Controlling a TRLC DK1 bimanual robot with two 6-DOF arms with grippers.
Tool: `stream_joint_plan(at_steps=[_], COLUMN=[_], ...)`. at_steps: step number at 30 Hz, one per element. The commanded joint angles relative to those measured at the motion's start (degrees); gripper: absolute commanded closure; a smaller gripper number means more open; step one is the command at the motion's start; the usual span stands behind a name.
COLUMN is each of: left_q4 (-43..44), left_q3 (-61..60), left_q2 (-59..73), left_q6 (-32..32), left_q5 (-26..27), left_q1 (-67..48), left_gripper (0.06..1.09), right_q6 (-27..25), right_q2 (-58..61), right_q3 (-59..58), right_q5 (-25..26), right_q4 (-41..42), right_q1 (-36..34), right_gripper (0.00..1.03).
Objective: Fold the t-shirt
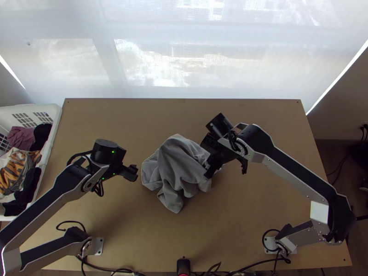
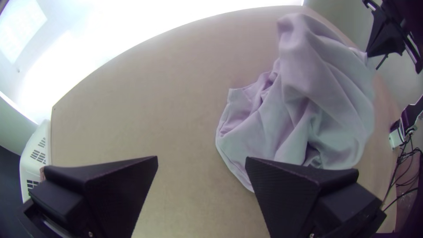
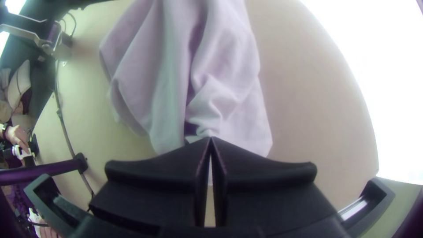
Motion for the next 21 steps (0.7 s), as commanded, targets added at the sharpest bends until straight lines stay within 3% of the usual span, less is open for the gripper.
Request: stream_joint_plan(at_steps=[1,12,21], left_q4=[0.11,0.38,7.32], left_q3=[0.41,-3.98,-4.78], left_q2=[0.15,3.76,10.09], left_q6=[0.02,2.13,3.54], left_q5=[-0.09,1.50,1.50], left_q1=[-0.51,-8.50,-15.36], left_gripper=[0.12,0.12,0.12], right_q6=[-0.44,-0.79,-0.52], right_q2=[-0.22,-0.75,-1.10], right_q3=[7.82,16.08,16.26], right_q5=[-0.04,0.49,1.11], right_q4=[-2.92,-6.52,-8.10], right_q1=[-4.00,-8.22,-9.45], right_gripper=[1.00,1.00,1.00])
